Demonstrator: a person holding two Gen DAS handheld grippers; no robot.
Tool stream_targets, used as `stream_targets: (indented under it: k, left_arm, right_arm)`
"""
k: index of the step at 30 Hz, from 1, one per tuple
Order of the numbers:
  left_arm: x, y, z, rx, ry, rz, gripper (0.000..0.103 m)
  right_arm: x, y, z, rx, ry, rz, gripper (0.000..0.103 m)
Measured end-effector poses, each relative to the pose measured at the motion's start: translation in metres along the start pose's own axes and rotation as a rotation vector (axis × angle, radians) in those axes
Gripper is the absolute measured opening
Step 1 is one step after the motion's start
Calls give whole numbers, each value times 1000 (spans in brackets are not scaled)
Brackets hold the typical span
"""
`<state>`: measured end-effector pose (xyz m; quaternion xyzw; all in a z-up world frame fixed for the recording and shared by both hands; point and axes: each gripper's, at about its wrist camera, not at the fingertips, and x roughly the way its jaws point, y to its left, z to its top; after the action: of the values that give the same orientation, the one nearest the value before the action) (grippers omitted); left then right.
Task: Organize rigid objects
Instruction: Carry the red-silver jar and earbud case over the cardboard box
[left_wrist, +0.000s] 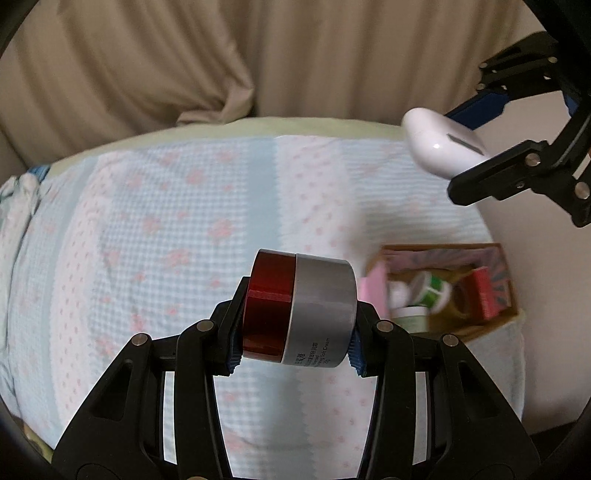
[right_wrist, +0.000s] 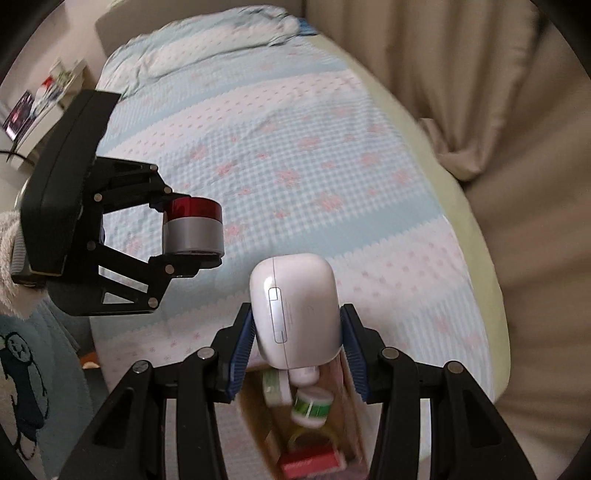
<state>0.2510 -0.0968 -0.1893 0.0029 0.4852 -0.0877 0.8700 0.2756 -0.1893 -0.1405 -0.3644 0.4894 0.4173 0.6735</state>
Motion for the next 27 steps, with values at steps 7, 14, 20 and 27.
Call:
stream_targets:
  k: [7,14,20,27]
  left_arm:
    - [-14,-74,7,86,-8,-56,40]
    - [12,-146,6,157,34,-113,40]
    - [56,-191,-5,193,104,-145,40]
    - [125,-232,-30,222,221,-168,40]
  right_arm:
    - [-51,-8,-87,179,-50,-47,43]
    - [-42,-32,-173,347,-30,-72,43]
    - [-9,-56,-222,455,-9,-57,43]
    - [48,-69,-264,560,3,-45,42]
